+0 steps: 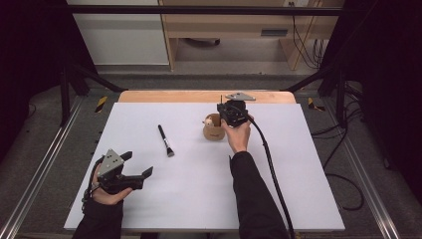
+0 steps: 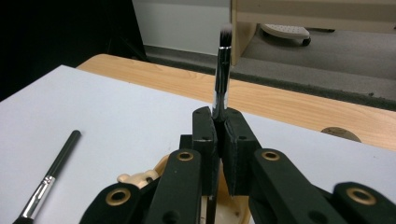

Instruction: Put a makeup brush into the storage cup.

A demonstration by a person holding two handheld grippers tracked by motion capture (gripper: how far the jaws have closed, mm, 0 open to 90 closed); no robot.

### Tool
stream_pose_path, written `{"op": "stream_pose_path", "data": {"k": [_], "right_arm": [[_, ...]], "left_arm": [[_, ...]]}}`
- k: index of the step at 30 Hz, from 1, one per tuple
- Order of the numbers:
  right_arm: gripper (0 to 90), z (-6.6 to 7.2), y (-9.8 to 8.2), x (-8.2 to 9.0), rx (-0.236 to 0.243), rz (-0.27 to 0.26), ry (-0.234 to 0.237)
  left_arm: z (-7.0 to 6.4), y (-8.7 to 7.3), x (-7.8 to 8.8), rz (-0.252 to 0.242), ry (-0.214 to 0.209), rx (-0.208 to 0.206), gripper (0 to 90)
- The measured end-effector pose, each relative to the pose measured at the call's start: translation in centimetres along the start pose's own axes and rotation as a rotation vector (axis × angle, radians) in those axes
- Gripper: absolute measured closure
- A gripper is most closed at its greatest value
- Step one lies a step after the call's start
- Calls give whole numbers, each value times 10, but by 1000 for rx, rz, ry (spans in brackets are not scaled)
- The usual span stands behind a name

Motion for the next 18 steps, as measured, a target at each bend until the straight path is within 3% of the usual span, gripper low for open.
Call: {"op": "stream_pose_path", "data": {"k": [18], "right_arm": [[818, 1, -13, -7, 1, 62, -6]], "left_arm": [[1, 0, 0, -2, 1, 5, 81]]}}
Point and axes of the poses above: each handheld gripper's, and its own axes: x roughly backward along the jaws, y roughly out of its top, z roughly to its left, the point moved 8 cm from there along -x, roughly forward along the jaws, and after that the axes turned 2 degrees about -z, right-handed, at the moved point
